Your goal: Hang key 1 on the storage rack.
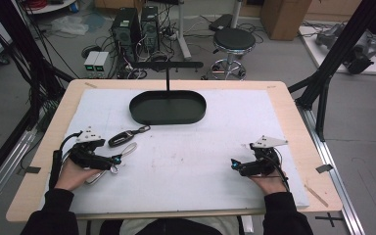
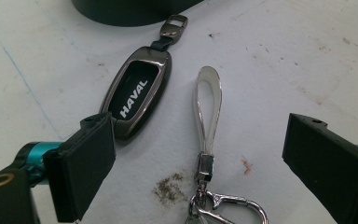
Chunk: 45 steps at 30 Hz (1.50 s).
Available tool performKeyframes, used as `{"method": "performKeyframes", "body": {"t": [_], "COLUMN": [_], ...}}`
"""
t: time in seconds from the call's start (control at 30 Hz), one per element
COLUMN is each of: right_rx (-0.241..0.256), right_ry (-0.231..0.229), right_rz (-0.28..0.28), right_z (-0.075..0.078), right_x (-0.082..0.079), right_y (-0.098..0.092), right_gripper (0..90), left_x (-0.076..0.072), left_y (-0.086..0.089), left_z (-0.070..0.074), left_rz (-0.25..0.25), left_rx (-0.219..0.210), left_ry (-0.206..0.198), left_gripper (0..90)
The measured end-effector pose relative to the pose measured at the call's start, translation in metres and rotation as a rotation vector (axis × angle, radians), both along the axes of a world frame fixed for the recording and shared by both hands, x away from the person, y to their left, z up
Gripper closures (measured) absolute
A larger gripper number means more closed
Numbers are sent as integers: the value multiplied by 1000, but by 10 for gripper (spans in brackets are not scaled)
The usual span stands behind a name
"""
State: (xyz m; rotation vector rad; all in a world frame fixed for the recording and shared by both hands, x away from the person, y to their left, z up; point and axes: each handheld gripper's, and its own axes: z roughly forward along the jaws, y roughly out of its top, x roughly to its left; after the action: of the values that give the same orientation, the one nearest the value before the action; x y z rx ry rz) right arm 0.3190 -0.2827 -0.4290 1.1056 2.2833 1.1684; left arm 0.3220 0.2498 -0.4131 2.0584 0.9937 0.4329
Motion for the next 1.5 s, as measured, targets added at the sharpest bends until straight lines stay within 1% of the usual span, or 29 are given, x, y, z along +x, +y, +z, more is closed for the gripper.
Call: {"method": "performKeyframes", "body": {"t": [0.13, 0.2, 0.3, 0.37, 0.43, 0.5, 0.57, 0.67, 0.7, 0.73, 0.8, 0.83, 0.87, 0.93, 0.97, 1.03, 1.07, 1.1, 1.13, 1.2, 1.27, 1.3, 1.33, 1.4, 1.43, 1.5], "right_rx": [-9, -13, -18, -20, -20, -22, -21, -17, -15, -13, -16, -16, -17, -18, -18, -17, -17, -19, -18, -18, -20, -23, -24, -26, -28, -30], "right_ry": [-1, 2, 9, 7, 9, 8, -3, -13, -21, -20, -18, -18, -20, -22, -25, -27, -32, -38, -39, -40, -39, -41, -41, -41, -40, -40], "right_rz": [3, 7, 8, 11, 11, 10, 4, -6, -4, -7, -6, -6, -6, -6, -2, -6, -5, -8, -9, -11, -10, -10, -10, -12, -14, -16], "right_z": [-1, -2, -2, -2, -2, -2, -1, 0, 0, 1, 0, 0, 0, 1, 1, 1, 1, 1, 2, 2, 1, 1, 1, 1, 1, 1], "right_x": [1, 1, 1, 1, 1, 1, 1, 0, 0, 0, 0, 1, 1, 1, 1, 1, 2, 2, 2, 2, 2, 2, 2, 3, 3, 3], "right_y": [1, 1, 2, 2, 2, 3, 3, 3, 2, 2, 2, 3, 3, 3, 3, 4, 4, 3, 3, 4, 4, 4, 5, 5, 5, 5], "right_gripper": [8, 8, 8, 8, 8, 8, 8, 8, 8, 9, 9, 9, 9, 13, 15, 15, 14, 15, 15, 15, 14, 15, 15, 15, 15, 15], "left_x": [5, 8, 15, 18, 21, 24, 26, 29, 29, 30, 31, 31, 31, 33, 33, 33, 32, 32, 32, 32, 32, 32, 32, 30, 30, 28], "left_y": [-4, -8, -15, -20, -25, -29, -31, -32, -32, -32, -31, -31, -30, -28, -27, -28, -28, -28, -28, -28, -26, -26, -25, -26, -26, -27], "left_z": [-1, -2, -5, -7, -9, -10, -11, -14, -15, -15, -15, -15, -15, -16, -17, -17, -17, -17, -16, -16, -16, -16, -16, -15, -15, -15], "left_rz": [-18, -35, -69, -87, -97, -99, -101, -99, -90, -85, -77, -76, -74, -83, -84, -80, -79, -79, -80, -71, -71, -66, -67, -73, -84, -104], "left_rx": [10, 14, 57, 70, 104, 131, 134, 156, 163, 169, 166, 162, 148, 128, 136, 155, 162, 157, 161, 172, 162, 159, 161, 172, 172, 174], "left_ry": [12, 33, 77, 92, 102, 103, 113, 139, 145, 145, 147, 149, 156, 190, 192, 192, 183, 179, 177, 169, 179, 178, 180, 168, 169, 162], "left_gripper": [98, 104, 111, 124, 128, 129, 138, 151, 153, 162, 183, 202, 232, 319, 334, 395, 421, 453, 509, 580, 696, 738, 765, 820, 845, 857]}}
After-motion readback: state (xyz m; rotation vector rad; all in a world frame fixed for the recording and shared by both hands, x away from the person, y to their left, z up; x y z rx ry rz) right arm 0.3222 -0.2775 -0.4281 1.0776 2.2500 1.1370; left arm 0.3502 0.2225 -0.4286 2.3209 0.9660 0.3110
